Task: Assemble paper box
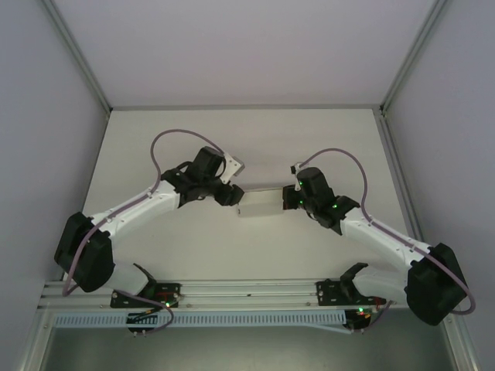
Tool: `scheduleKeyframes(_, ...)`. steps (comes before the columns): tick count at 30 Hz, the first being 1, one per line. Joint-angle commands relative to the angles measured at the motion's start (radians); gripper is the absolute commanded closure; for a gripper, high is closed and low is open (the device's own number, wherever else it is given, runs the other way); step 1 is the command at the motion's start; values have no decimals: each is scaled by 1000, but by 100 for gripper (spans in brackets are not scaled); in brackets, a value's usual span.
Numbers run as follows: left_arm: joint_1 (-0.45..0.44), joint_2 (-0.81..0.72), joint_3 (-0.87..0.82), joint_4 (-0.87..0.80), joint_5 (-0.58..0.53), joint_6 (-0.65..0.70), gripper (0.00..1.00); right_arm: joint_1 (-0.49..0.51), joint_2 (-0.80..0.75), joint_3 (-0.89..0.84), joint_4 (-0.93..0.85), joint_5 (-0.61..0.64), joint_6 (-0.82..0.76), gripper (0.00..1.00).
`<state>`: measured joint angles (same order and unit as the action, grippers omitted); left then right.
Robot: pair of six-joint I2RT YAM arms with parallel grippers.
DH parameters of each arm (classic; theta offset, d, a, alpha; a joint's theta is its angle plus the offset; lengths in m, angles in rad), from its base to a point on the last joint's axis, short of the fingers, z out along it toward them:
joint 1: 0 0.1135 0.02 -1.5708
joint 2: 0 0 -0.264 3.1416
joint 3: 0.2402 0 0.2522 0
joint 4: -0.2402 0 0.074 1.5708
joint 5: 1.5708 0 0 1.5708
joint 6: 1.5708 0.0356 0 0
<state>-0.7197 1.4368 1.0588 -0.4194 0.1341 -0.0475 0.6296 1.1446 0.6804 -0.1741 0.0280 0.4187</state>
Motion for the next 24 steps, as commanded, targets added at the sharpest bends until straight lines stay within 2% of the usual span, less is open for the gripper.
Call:
scheduleKeyframes(1,-3,-12,2,25,55,-46,50,7,20,1,-128,20,-12,100)
scheduleKeyframes(3,-4,9,5,22,59,-53,56,8,20,3,-128,20,-11,100)
scheduleKeyframes(7,-8,43,12,13,61,-73,79,8,22,2,-126,16,-11,100)
scheduleKeyframes(12,-29,39,3,21,59,-98,84,12,31,0,-121,4,-4,100)
scheduleKeyframes(15,-28,51,17,19,57,-150,99,27,48,-2,-117,26,-1,100)
scheduleKeyframes(19,-28,112,73,-33,53,-291,100,75,75,16,-152,128,52,100)
scheduleKeyframes(24,-30,143,82,-49,85,-417,100,212,112,37,-200,389,189,100)
